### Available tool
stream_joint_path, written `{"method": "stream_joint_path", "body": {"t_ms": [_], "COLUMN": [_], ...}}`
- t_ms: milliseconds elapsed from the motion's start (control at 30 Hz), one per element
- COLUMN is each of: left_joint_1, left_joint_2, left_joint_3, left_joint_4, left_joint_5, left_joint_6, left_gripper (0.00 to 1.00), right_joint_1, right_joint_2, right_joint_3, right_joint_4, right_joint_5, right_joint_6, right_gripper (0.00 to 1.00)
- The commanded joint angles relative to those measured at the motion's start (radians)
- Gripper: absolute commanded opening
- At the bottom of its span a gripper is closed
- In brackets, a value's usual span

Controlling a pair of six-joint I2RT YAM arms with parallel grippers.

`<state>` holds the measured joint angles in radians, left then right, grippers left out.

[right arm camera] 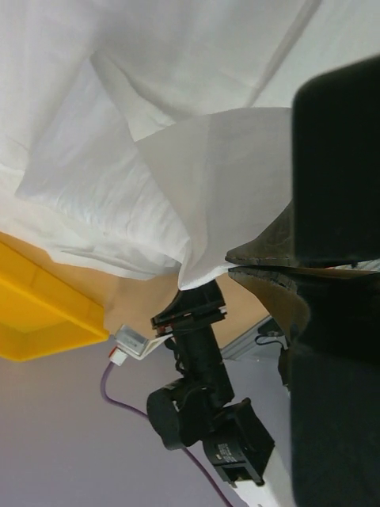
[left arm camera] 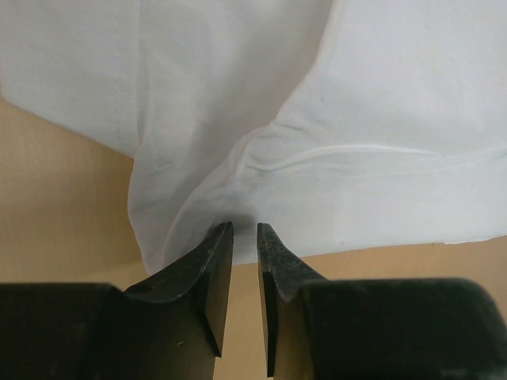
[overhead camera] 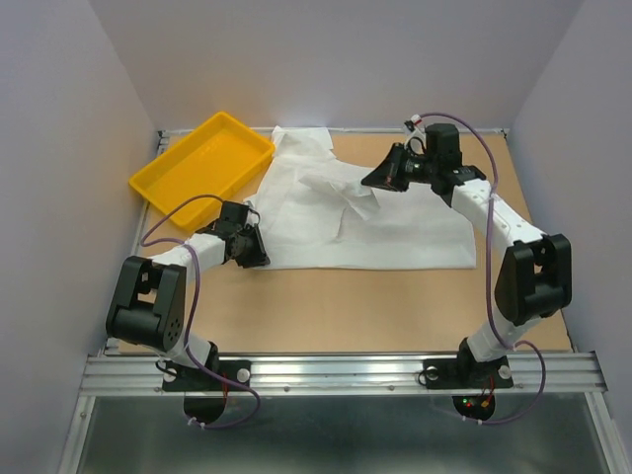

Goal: Fold and stack the long sleeve shirts
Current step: Fold the shirt

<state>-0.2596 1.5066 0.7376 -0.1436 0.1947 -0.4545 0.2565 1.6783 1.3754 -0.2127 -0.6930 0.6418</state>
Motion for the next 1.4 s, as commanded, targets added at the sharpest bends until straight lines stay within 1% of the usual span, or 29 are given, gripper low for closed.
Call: {"method": "stream_joint_path", "body": {"t_ms": [0, 167, 300, 333, 567, 700, 900, 1067, 1167, 1200, 1367], "left_joint_1": [0.006, 0.006, 0.006, 0.006, 0.008, 0.008, 0.01, 0.011, 0.013, 0.013, 0.013], "left_joint_2": [0.033, 0.032, 0.024, 0.024, 0.015, 0.003, -0.005, -0.013, -0.016, -0.014, -0.016], "left_joint_3": [-0.01, -0.012, -0.01, -0.012, -0.017, -0.027, -0.033, -0.037, -0.035, -0.037, -0.038], "left_joint_4": [-0.074, -0.074, -0.077, -0.079, -0.079, -0.08, -0.079, -0.077, -0.077, -0.076, -0.073], "left_joint_5": [-0.041, -0.046, -0.052, -0.054, -0.055, -0.06, -0.067, -0.07, -0.072, -0.072, -0.069], "left_joint_6": [0.025, 0.02, 0.019, 0.019, 0.017, 0.016, 0.014, 0.014, 0.014, 0.013, 0.011], "left_gripper": [0.32, 0.32, 0.32, 0.32, 0.32, 0.32, 0.32, 0.32, 0.32, 0.32, 0.32], "right_joint_1": [-0.029, -0.094, -0.183, -0.215, -0.319, -0.332, -0.356, -0.401, -0.436, -0.442, -0.448], "right_joint_2": [-0.095, -0.159, -0.196, -0.201, -0.181, -0.164, -0.184, -0.172, -0.167, -0.164, -0.118], "right_joint_3": [-0.109, -0.219, -0.277, -0.294, -0.351, -0.358, -0.305, -0.276, -0.289, -0.288, -0.265], "right_joint_4": [-0.04, -0.092, -0.137, -0.149, -0.22, -0.249, -0.309, -0.415, -0.425, -0.424, -0.425], "right_joint_5": [-0.108, -0.134, -0.138, -0.14, -0.116, -0.103, -0.068, 0.013, 0.064, 0.111, 0.252], "right_joint_6": [0.012, -0.019, -0.022, -0.021, -0.019, 0.002, 0.001, -0.067, -0.079, -0.083, -0.1], "right_gripper": [0.01, 0.01, 0.0, 0.01, 0.01, 0.01, 0.03, 0.05, 0.05, 0.06, 0.07]}}
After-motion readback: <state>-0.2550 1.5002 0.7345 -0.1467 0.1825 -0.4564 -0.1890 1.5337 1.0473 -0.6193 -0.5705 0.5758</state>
